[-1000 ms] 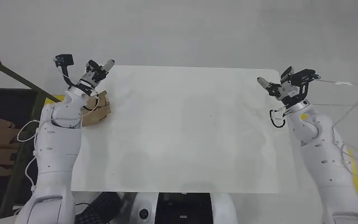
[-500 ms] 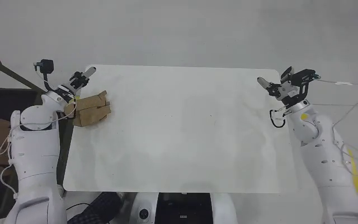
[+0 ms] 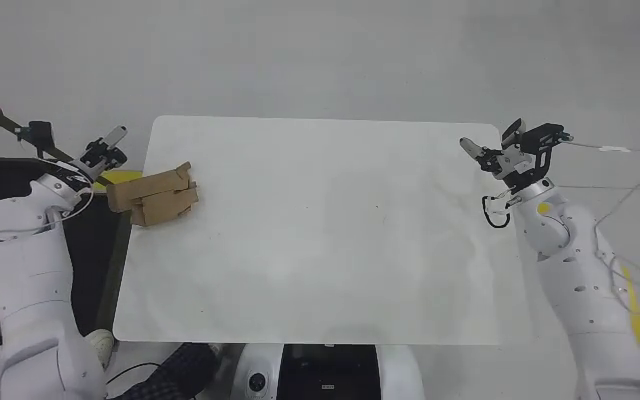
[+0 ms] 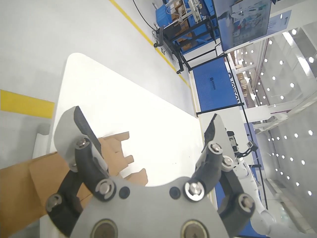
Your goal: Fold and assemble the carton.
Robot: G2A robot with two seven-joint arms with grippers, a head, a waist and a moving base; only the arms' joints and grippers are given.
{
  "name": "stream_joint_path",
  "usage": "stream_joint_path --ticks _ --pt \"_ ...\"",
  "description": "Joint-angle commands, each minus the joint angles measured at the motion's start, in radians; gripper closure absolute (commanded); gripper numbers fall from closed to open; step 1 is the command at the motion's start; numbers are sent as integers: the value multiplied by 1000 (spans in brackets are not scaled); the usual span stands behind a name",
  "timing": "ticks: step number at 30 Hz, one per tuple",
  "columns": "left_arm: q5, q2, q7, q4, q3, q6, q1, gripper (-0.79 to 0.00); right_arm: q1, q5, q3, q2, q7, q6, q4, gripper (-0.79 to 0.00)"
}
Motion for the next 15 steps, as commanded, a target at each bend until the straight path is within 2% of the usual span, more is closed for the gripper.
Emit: stream_joint_path --ticks 1,4,15 --pt "-2 9 -7 27 -13 -5 -4 -785 0 0 0 0 0 0 0 -785" --pt "-6 22 -17 66 -25 0 -17 -785 0 0 0 0 0 0 0 -785" --pt "-6 22 -17 66 -25 0 -17 -785 0 0 0 0 0 0 0 -785"
